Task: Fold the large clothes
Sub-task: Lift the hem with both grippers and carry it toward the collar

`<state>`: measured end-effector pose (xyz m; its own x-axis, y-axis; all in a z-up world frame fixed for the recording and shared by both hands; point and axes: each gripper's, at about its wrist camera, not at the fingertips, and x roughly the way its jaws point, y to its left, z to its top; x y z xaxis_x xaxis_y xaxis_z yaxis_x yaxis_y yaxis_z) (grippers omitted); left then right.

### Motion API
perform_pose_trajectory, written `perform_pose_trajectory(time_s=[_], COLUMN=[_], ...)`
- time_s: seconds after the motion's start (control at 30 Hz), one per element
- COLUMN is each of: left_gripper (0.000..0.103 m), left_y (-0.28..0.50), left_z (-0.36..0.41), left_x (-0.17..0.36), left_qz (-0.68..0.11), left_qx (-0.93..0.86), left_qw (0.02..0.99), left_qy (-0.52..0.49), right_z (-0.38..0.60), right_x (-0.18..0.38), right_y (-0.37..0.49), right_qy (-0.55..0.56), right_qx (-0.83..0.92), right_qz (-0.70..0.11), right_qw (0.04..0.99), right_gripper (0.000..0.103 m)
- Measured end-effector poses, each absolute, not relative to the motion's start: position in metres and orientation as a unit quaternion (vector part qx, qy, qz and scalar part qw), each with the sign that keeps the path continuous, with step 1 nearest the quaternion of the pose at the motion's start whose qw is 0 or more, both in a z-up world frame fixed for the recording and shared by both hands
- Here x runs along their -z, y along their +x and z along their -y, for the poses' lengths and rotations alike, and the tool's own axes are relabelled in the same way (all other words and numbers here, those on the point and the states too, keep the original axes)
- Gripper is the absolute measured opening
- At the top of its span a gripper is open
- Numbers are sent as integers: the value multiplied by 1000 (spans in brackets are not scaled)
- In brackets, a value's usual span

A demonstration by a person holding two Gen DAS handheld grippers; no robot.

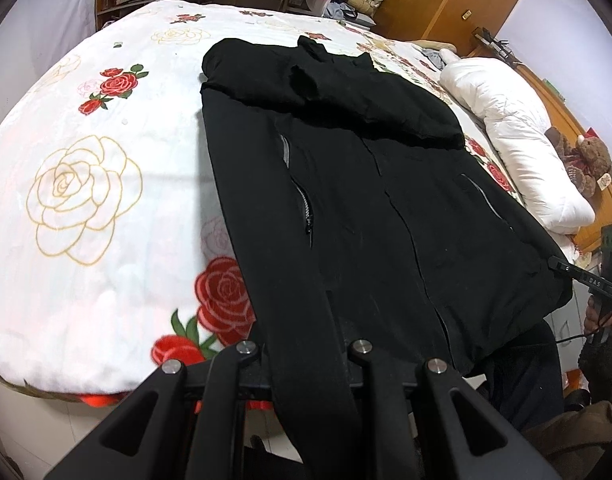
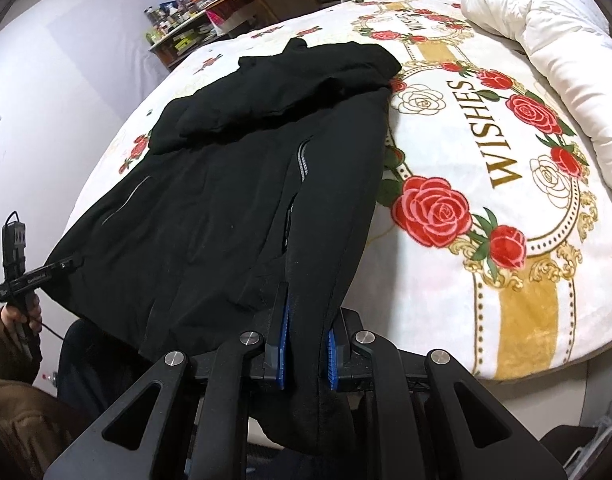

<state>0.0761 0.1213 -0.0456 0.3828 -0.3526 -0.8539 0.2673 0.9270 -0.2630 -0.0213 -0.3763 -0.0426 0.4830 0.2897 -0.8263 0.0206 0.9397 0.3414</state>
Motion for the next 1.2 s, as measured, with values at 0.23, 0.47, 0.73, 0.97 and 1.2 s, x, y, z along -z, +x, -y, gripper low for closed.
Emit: perform_pose_trajectory(time_s=[0.23, 0.47, 0.73, 0.97, 1.2], left_gripper=[15, 16, 15, 16, 16], left_y=[61, 51, 38, 38, 63], left_z=[-130, -133, -135, -138, -141], left_x=[42, 35, 20, 16, 5], left_qz=[-519, -520, -516, -519, -516], left_qx=[186, 194, 203, 208, 212], left_qw=[831, 829, 829, 823, 822], left_qy=[-67, -73, -79, -95, -115], right_z=[374, 371, 370, 382, 390], right_x=[33, 25, 13, 12, 5], right_y=[-35, -46, -62, -64, -46], right_qy=[156, 156, 156, 175, 181], right_qx=[-88, -91, -105, -112, -116], right_qz=[-496, -493, -484, -486, -482], right_qw=[850, 851, 854, 849, 849], right_gripper=[15, 15, 15, 15, 15])
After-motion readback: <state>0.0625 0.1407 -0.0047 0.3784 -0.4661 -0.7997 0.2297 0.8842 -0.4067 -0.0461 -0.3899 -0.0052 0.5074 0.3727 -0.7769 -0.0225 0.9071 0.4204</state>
